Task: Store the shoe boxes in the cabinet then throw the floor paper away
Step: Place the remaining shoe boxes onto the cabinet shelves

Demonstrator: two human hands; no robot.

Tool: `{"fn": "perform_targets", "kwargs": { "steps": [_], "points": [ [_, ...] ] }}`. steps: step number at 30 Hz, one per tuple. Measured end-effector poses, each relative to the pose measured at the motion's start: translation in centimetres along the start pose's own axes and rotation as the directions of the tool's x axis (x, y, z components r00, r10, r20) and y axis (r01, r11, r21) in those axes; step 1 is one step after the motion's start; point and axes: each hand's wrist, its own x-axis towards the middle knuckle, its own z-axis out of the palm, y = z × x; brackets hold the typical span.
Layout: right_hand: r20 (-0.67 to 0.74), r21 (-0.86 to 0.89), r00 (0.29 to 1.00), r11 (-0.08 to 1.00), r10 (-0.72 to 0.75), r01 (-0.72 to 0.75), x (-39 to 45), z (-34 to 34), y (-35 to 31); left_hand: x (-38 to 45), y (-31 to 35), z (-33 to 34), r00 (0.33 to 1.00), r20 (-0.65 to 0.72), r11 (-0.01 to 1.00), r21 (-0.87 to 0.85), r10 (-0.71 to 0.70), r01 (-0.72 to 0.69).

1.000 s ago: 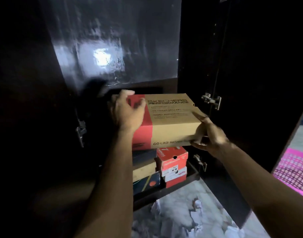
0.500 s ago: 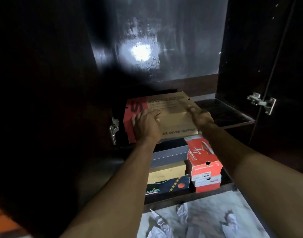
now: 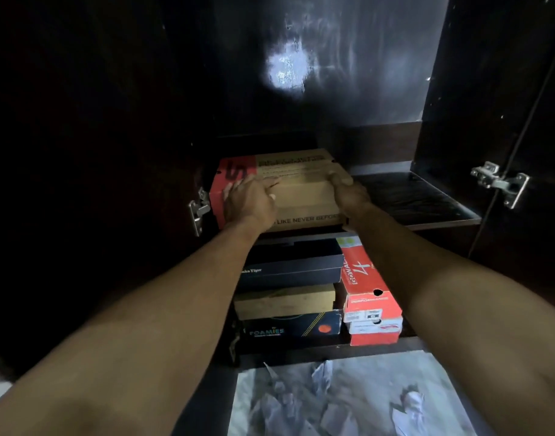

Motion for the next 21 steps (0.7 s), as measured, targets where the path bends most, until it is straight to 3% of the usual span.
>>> {"fn": "perform_targets", "kwargs": {
  "steps": [8, 13, 16, 21],
  "points": [
    [-0.045, -0.071, 0.999, 0.997, 0.016, -0.019, 0.1, 0.2, 0.1, -0.4, 0.3, -0.7, 0.994, 0.109, 1.0, 0.012, -0.029, 0.028],
    [-0.072, -0.128, 0.988, 0.984, -0.136, 0.126, -4.6, -1.9, 1.2, -1.1, -0.3, -0.6, 0.986, 0.161, 0.996, 0.074, 0.04, -0.052],
    [-0.113, -0.157, 0.972, 0.969, -0.208, 0.189, -9.6, -4.6, 3.3, -2.0, 0.8, -0.5, 0.998, 0.005, 0.995, -0.08, 0.064, -0.064],
    [-0.168, -0.203, 0.942, 0.945, -0.291, 0.256, -16.2, -10.0, 7.1, -7.4, 8.2, -0.1, 0.946, -0.15, 0.842, -0.431, 0.287, -0.324]
  ]
}}
